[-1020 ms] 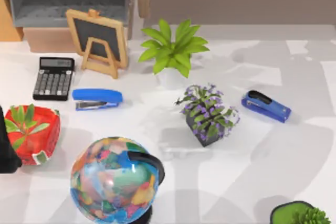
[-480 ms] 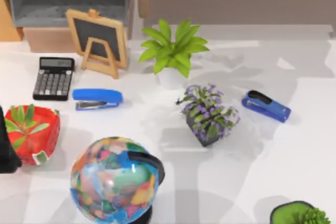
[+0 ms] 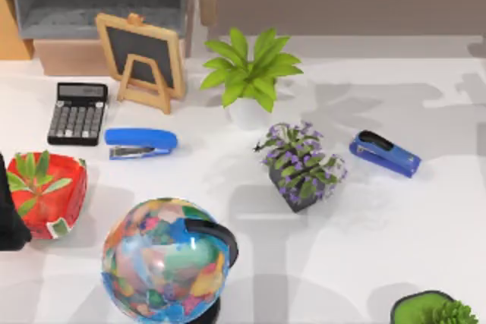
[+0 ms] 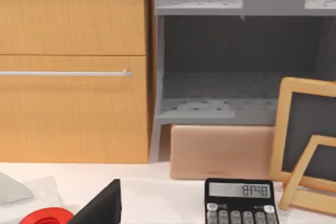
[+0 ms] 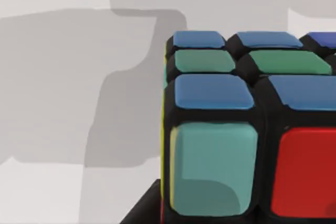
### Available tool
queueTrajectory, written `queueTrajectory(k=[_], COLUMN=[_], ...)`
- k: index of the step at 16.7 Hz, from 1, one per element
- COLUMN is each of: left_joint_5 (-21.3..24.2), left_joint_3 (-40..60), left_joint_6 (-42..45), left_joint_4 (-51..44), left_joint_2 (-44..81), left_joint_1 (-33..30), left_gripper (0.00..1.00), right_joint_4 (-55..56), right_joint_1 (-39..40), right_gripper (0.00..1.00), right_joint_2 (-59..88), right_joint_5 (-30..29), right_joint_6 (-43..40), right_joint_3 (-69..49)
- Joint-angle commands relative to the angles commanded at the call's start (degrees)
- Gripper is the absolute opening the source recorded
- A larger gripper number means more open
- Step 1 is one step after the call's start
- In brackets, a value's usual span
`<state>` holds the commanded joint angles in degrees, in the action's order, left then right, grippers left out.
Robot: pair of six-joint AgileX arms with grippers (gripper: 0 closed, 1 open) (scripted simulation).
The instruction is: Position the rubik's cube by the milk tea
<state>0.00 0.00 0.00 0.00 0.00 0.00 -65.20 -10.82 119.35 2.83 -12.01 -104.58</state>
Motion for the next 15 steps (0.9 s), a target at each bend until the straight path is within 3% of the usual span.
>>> queueTrajectory(k=[4, 15], left_joint_5=[0.0, 0.0], left_joint_3=[0.0, 0.0], left_joint_6=[0.0, 0.0], left_joint_4=[0.0, 0.0], left_joint_2=[0.0, 0.0], left_joint_1=[0.0, 0.0], left_gripper=[1.00, 1.00], right_joint_4=[-6.0, -5.1], right_joint_1=[0.3, 1.5], right_gripper=[0.00, 0.00], right_joint_2=[5.3, 5.0], right_joint_5=[-2.6, -3.3], right_joint_6=[2.1, -0.2], right_joint_3=[-0.9, -0.5])
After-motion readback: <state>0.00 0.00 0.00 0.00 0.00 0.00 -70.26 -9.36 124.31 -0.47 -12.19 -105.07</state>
